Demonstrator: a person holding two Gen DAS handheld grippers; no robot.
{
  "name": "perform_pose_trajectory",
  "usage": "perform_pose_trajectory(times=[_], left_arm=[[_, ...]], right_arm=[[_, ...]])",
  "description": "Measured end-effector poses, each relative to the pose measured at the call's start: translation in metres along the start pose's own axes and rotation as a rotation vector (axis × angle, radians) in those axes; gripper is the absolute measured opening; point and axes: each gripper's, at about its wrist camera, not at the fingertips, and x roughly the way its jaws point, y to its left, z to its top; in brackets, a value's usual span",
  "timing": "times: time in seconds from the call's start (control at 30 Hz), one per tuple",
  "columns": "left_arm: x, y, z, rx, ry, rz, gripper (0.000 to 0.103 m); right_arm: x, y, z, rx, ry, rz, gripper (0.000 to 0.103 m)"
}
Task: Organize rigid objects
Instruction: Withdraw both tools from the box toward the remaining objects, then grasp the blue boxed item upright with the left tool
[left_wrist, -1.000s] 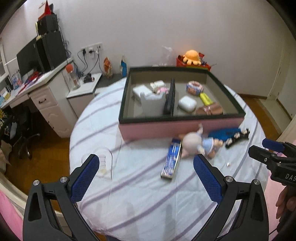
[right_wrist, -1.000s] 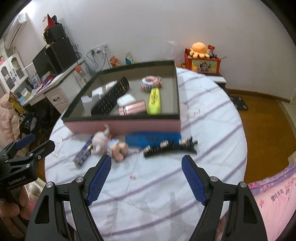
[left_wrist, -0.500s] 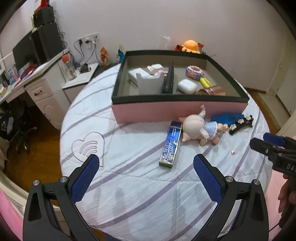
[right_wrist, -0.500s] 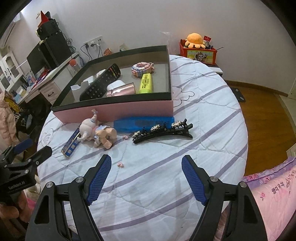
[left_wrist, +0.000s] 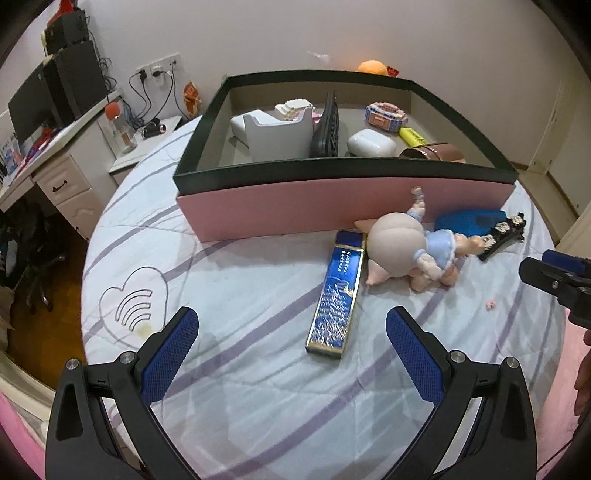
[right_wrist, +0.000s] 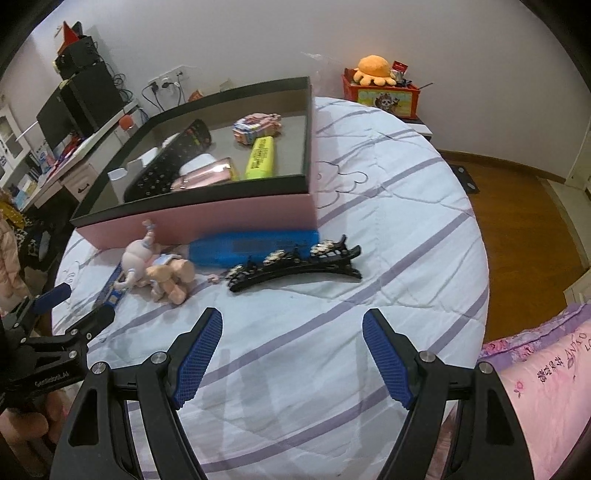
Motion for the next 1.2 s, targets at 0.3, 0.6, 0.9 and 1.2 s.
perform_pose_trajectory(times=[0.3,0.6,0.9,1.2], left_arm=[[0.021,-0.002,0.006,0.003,0.001,-0.035,0.093],[0.018,0.001,0.01,0.022,-0.014,-0.069,0.064],[0.014,0.011,0.013,-0.004,-0.009,-0.099,0.02],[0.001,0.006,0.003,-0.022,-0.003,-0.067,0.02]], right_arm=[[0.007,-0.003,0.005,0.006,0.009,-0.001,0.08],[0.013,-0.015,0.009,0.014,0.018,-0.012,0.08],[0.013,-0.023,0.012,-0.066,0.022,-0.002,0.08],[0.028,-0.02,0.024,-0.26,0.018,0.004,0.08]])
